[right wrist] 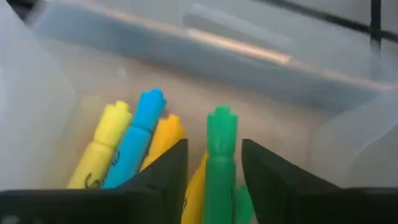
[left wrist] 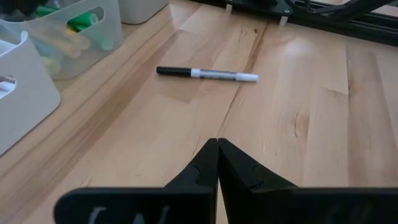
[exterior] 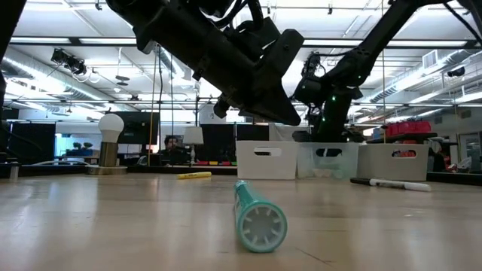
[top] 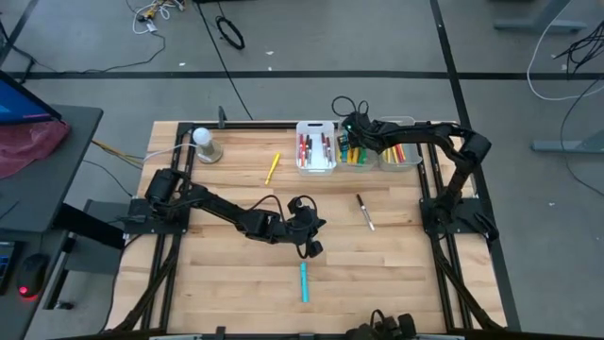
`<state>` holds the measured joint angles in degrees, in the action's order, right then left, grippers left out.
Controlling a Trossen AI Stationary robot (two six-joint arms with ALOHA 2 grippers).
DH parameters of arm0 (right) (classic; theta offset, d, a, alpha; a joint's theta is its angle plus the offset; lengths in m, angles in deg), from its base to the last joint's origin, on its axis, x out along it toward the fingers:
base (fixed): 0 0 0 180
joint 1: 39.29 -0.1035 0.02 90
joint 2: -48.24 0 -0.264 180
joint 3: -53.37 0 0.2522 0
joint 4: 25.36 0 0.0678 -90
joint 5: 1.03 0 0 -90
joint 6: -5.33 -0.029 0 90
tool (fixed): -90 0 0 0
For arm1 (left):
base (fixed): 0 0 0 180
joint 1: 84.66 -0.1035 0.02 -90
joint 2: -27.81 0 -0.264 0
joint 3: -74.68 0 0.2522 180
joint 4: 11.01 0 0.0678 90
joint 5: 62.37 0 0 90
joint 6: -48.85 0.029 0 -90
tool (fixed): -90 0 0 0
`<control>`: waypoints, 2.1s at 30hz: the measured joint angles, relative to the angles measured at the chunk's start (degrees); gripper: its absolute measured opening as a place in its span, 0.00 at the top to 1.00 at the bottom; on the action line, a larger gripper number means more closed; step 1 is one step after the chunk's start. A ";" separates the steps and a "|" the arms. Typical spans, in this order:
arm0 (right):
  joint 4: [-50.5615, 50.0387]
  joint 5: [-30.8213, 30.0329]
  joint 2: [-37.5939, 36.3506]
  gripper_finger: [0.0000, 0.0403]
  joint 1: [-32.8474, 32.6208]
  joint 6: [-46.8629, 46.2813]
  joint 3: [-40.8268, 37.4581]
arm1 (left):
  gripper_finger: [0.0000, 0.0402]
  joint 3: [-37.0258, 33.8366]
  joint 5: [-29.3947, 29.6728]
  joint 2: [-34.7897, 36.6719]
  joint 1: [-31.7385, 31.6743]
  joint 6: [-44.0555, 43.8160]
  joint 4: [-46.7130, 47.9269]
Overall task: Pick & Place Markers
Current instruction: Put the black marker pen into the white bin
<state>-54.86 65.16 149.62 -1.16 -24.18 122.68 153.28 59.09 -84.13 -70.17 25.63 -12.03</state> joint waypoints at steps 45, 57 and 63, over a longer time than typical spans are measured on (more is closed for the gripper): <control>-37.00 8.51 -30.61 0.52 -38.71 -35.80 -28.89 | 0.97 0.02 -0.02 0.00 -0.45 0.50 -1.56; -35.33 11.73 -28.38 0.65 -33.08 -26.72 -27.53 | 0.97 0.02 -0.04 0.00 -0.41 0.48 -1.63; -41.80 10.87 -28.62 0.63 -31.46 -20.01 -21.18 | 0.97 0.02 -0.04 0.00 -0.41 0.44 -1.67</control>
<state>-96.66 76.03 121.00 -32.61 -44.20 101.50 153.30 59.05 -84.13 -70.57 26.07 -13.70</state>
